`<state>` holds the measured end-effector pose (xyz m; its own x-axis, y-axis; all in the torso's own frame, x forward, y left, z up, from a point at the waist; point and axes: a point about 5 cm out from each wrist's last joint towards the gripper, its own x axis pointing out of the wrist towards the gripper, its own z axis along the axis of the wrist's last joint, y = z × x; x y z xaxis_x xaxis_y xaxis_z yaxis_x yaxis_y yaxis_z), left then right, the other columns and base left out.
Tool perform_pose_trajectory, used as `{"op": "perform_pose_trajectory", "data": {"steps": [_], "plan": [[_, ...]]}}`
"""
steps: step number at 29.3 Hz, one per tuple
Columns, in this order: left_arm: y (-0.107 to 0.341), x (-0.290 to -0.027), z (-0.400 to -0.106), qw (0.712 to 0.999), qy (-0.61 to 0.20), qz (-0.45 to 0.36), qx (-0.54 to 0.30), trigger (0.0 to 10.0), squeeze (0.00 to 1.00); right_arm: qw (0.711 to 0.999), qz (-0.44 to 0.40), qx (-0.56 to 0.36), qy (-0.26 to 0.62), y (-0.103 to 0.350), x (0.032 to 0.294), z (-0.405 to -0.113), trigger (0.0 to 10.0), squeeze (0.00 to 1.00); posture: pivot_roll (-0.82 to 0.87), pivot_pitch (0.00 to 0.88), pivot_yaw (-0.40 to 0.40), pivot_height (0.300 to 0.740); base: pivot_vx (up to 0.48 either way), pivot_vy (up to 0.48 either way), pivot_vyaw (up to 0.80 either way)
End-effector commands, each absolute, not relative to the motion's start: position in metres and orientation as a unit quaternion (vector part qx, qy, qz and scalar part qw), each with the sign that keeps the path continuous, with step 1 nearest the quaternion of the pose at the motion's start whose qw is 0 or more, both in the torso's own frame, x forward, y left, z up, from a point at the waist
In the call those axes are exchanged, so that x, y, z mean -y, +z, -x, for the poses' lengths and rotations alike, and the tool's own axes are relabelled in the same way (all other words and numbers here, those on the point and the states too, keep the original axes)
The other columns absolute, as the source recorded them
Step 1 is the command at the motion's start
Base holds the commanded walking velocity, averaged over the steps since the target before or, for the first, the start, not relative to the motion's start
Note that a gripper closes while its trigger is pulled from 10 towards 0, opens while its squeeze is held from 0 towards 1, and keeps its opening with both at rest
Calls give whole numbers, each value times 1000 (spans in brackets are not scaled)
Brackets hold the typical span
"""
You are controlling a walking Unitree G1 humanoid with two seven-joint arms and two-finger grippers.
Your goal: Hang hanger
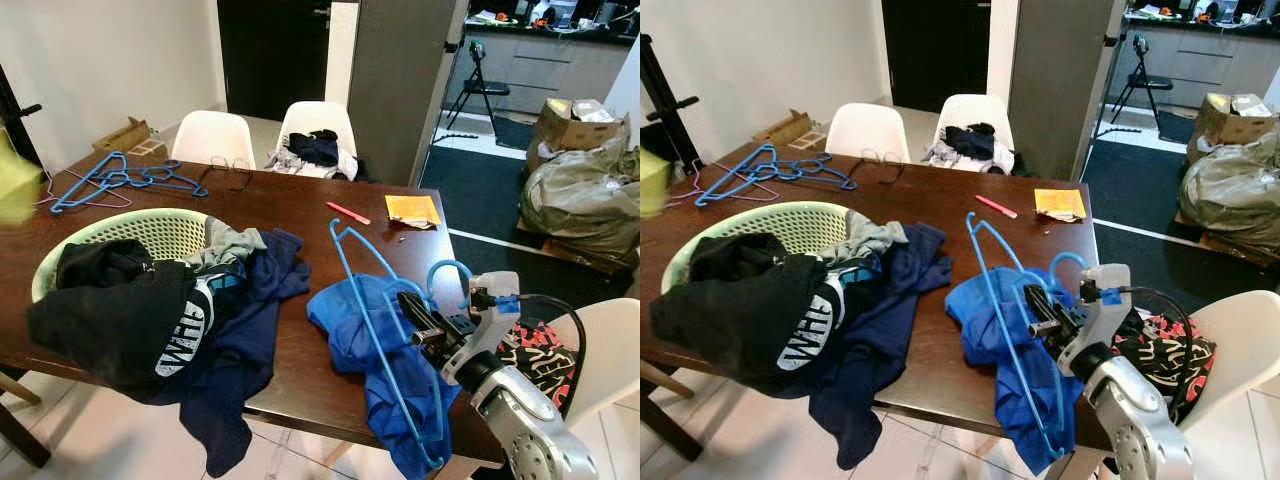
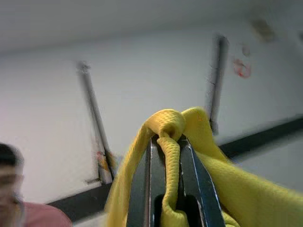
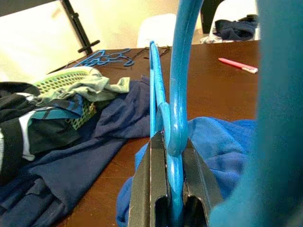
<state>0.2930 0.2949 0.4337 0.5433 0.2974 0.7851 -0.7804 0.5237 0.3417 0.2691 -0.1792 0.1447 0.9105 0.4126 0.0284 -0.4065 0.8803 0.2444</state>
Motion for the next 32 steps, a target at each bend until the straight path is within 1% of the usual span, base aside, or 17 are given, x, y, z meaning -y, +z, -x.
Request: {"op": "perform_pose_trajectory", "data": {"steps": [1,2,4,6,7,8,9,11,13,15,16,18,20,23,24,27,32], "plan": [[394,-276,-325,845,260,-368,289,0,0,969,-127,-19,213,143,178,-269,10000,0,7,0,-26,740,0,0,0],[394,-276,-325,845,260,-368,289,0,0,969,-127,-19,213,143,178,-269,10000,0,7,0,-26,740,0,0,0],[357,-270,-345,879,222,-351,236,0,0,969,-127,-21,212,143,178,-268,10000,0,-2,0,-25,740,0,0,0],[357,-270,-345,879,222,-351,236,0,0,969,-127,-21,212,143,178,-268,10000,0,-2,0,-25,740,0,0,0],[339,-270,-353,893,212,-336,212,0,0,969,-127,-21,212,143,178,-268,10000,0,-2,0,-25,740,0,0,0],[339,-270,-353,893,212,-336,212,0,0,969,-127,-21,212,143,178,-268,10000,0,-2,0,-25,740,0,0,0],[318,-277,-360,904,217,-322,178,0,0,969,-127,-22,210,143,178,-267,10000,0,-7,0,-24,740,0,0,0],[318,-277,-360,904,217,-322,178,0,0,969,-127,-22,210,143,178,-267,10000,0,-7,0,-24,740,0,0,0],[291,-299,-366,926,247,-259,121,0,0,969,-128,-23,208,142,179,-266,10000,0,-6,0,-24,740,0,0,0],[291,-299,-366,926,247,-259,121,0,0,969,-128,-23,208,142,179,-266,10000,0,-6,0,-24,740,0,0,0],[281,-308,-367,934,260,-226,96,0,0,970,-128,-24,207,142,180,-266,10000,0,-4,0,-25,740,0,0,0],[274,-309,-368,940,261,-202,84,0,0,970,-129,-25,206,142,180,-266,10000,0,-5,0,-25,740,0,0,0],[274,-309,-368,940,261,-202,84,0,0,970,-129,-25,206,142,180,-266,10000,0,-5,0,-25,740,0,0,0],[259,-291,-374,953,224,-191,74,0,0,970,-128,-27,204,141,180,-266,10000,0,-10,0,-26,740,0,0,0],[259,-291,-374,953,224,-191,74,0,0,970,-128,-27,204,141,180,-266,10000,0,-10,0,-26,740,0,0,0],[262,-269,-380,959,181,-196,92,0,0,970,-129,-28,204,141,181,-266,10000,0,-8,0,-25,740,0,0,0],[271,-264,-383,961,174,-183,109,0,0,970,-129,-29,203,140,181,-266,10000,0,-8,0,-24,740,0,0,0]]}}
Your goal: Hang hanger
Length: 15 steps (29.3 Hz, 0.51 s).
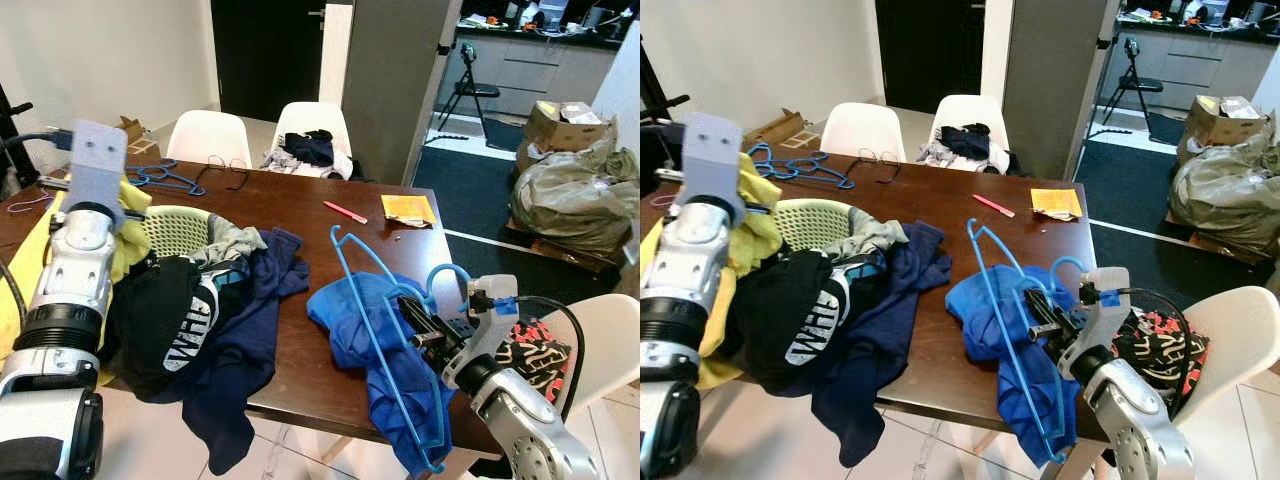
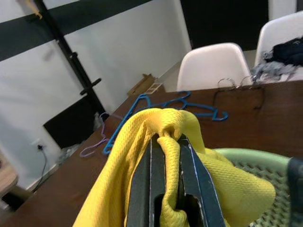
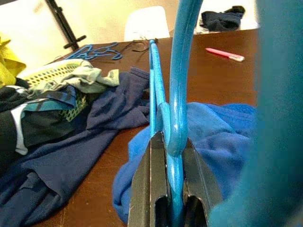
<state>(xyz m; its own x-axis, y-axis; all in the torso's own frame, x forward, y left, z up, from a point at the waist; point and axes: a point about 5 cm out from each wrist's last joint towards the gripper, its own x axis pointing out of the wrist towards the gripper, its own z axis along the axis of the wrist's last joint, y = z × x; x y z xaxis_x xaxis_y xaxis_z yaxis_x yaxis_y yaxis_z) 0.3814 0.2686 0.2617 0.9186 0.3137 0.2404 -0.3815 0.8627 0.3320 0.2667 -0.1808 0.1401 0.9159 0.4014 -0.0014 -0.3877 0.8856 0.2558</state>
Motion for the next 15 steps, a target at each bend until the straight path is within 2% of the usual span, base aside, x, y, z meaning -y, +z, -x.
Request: {"op": "perform_pose_trajectory", "data": {"steps": [1,2,3,5,6,7,8,9,11,14,15], "plan": [[281,-253,-386,966,145,-166,135,0,0,970,-130,-29,201,140,181,-266,10000,0,-3,0,-24,740,0,0,0],[281,-253,-386,966,145,-166,135,0,0,970,-130,-29,201,140,181,-266,10000,0,-3,0,-24,740,0,0,0],[291,-169,-388,963,-75,-176,191,0,0,971,-130,-30,199,139,181,-267,10000,0,-1,0,-24,740,0,0,0],[291,-169,-388,963,-75,-176,191,0,0,971,-130,-30,199,139,181,-267,10000,0,-1,0,-24,740,0,0,0],[289,-139,-383,949,-154,-187,201,0,0,971,-130,-30,199,139,181,-267,10000,0,-1,0,-24,740,0,0,0],[289,-139,-383,949,-154,-187,201,0,0,971,-130,-30,199,139,181,-267,10000,0,-1,0,-24,740,0,0,0],[274,-108,-374,932,-230,-207,190,0,0,971,-130,-31,198,139,182,-267,10000,0,-7,0,-20,740,0,0,0],[260,-94,-367,919,-268,-229,176,0,0,971,-130,-31,197,139,182,-266,10000,0,-8,0,-19,740,0,0,0],[230,-84,-360,905,-303,-266,135,0,0,972,-130,-30,195,139,182,-266,10000,0,-9,0,-17,740,0,0,0],[230,-84,-360,905,-303,-266,135,0,0,972,-130,-30,195,139,182,-266,10000,0,-9,0,-17,740,0,0,0],[217,-87,-359,902,-306,-286,109,588,0,972,-131,-31,195,139,182,-266,10000,0,-6,0,-17,740,0,0,0]]}}
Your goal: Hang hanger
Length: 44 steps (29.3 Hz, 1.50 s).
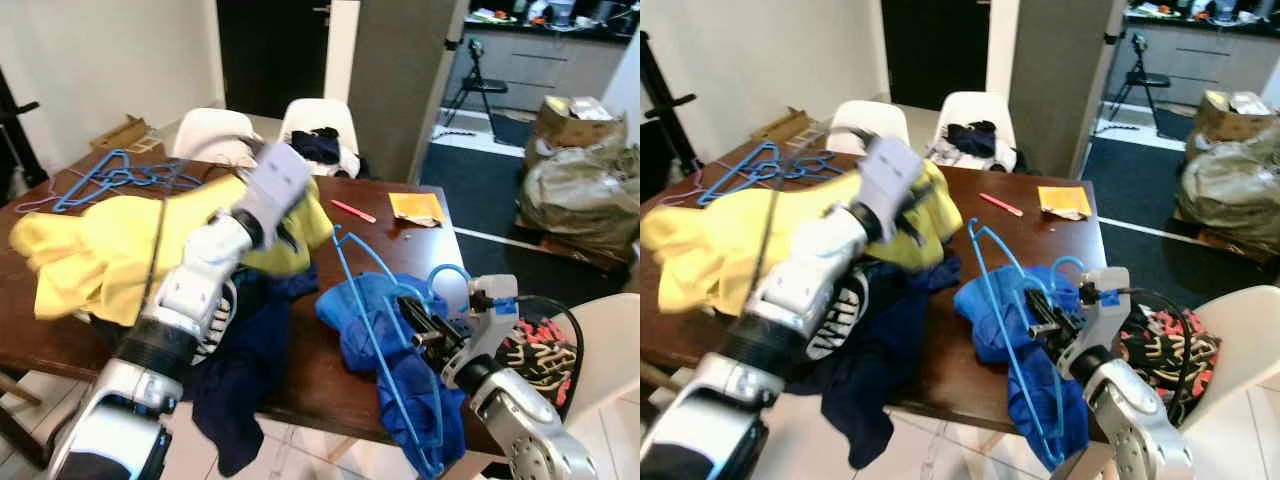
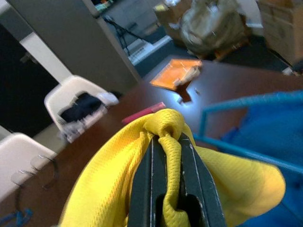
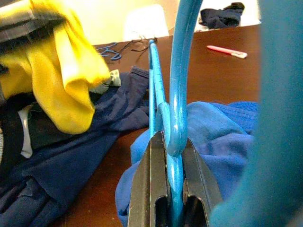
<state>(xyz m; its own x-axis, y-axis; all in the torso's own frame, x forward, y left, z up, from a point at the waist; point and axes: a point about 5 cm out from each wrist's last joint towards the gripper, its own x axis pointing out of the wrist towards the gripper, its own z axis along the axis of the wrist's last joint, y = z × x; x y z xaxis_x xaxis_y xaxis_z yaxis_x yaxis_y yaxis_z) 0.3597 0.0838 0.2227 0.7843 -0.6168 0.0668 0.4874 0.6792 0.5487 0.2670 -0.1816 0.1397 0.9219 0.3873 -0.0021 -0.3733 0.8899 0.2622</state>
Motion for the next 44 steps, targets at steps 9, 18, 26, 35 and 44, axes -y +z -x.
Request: {"op": "perform_pose_trajectory", "data": {"steps": [9,18,26,35,44], "plan": [[163,-97,-327,848,-412,-332,-10,10000,1000,970,-133,-35,200,139,181,-268,10000,0,3,0,-26,740,0,0,0],[201,-111,-321,876,-379,-298,29,10000,1000,970,-132,-36,200,139,181,-269,10000,0,0,0,-24,740,0,0,0],[260,-185,-321,973,-77,-185,118,10000,1000,969,-135,-37,203,139,181,-268,10000,0,17,0,-33,740,0,0,0],[247,-277,-270,959,256,-63,109,10000,1000,968,-136,-42,208,139,182,-268,10000,0,31,0,-41,740,0,0,0],[183,-305,-231,918,381,109,21,10000,0,967,-138,-44,209,139,184,-267,10000,0,30,0,-37,740,0,0,0]]}}
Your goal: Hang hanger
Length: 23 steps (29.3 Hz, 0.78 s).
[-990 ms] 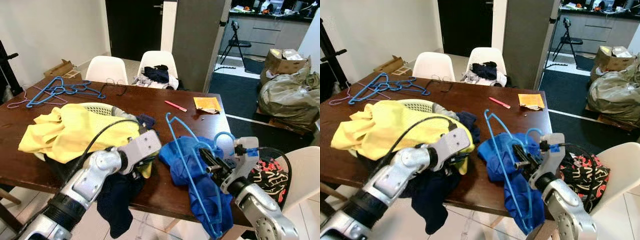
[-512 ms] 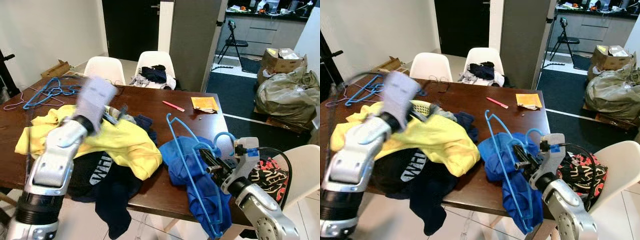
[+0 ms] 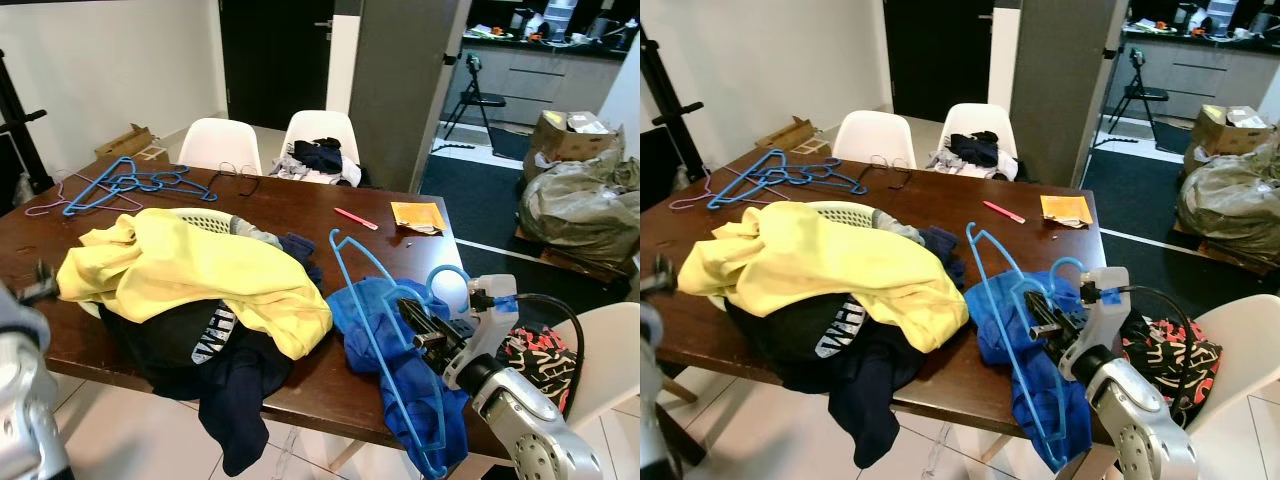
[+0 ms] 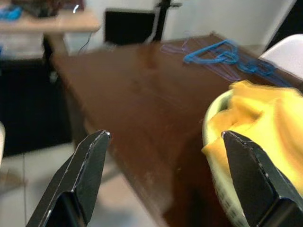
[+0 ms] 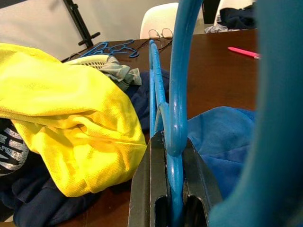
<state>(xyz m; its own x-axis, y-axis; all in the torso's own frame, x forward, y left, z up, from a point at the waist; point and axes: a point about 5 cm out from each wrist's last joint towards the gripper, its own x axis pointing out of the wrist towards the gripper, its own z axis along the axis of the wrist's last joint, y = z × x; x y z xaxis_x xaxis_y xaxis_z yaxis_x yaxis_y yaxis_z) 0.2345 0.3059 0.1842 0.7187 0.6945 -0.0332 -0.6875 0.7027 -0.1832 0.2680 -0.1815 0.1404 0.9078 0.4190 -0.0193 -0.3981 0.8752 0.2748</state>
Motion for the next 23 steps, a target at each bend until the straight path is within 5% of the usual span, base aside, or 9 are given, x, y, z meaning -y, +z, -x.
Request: {"op": "perform_pose_trajectory", "data": {"steps": [1,12,23], "plan": [[179,-306,-229,914,384,126,18,10000,0,967,-139,-44,209,139,183,-268,10000,0,36,0,-40,740,0,0,0],[221,-305,-258,946,267,144,112,10000,0,966,-138,-44,215,140,182,-268,10000,0,29,0,-42,740,0,0,0],[211,-301,-267,950,247,167,94,10000,0,966,-135,-45,215,140,183,-268,10000,0,16,0,-47,740,0,0,0]]}}
